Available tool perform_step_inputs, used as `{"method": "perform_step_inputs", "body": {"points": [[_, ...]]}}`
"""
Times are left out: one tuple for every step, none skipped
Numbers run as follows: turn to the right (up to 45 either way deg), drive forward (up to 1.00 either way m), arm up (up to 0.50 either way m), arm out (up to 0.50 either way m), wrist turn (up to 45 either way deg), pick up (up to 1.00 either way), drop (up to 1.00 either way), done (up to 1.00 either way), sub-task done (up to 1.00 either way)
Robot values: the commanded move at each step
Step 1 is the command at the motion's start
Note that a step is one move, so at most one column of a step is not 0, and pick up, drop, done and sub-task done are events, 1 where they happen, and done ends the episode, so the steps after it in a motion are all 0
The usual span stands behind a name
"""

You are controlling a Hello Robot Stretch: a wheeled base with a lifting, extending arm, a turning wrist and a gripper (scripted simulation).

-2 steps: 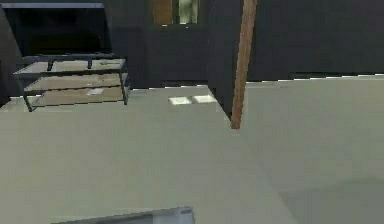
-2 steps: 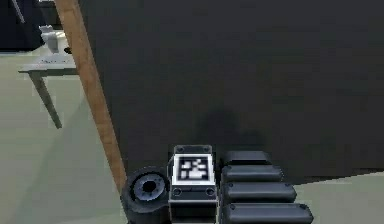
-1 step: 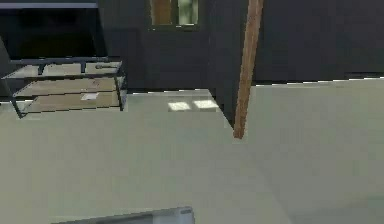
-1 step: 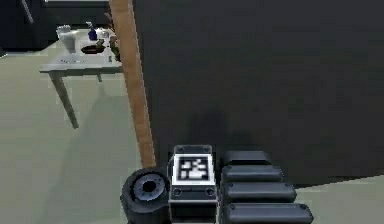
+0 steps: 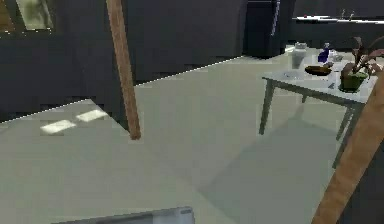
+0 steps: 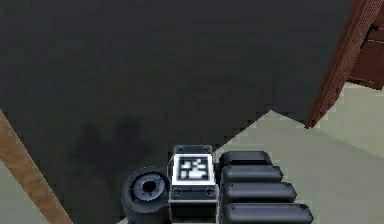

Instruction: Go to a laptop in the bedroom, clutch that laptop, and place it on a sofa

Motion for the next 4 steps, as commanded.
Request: {"method": "perform_step_inputs", "body": {"points": [[0.0,0.2,0.0,0.0,0.0,0.0,0.0,0.0,0.0],[-39.0,0.0,0.0,0.0,0.0,0.0,0.0,0.0,0.0],[0.0,0.45,0.0,0.0,0.0,0.0,0.0,0.0,0.0],[-45.0,0.0,0.0,0.0,0.0,0.0,0.0,0.0,0.0]]}}
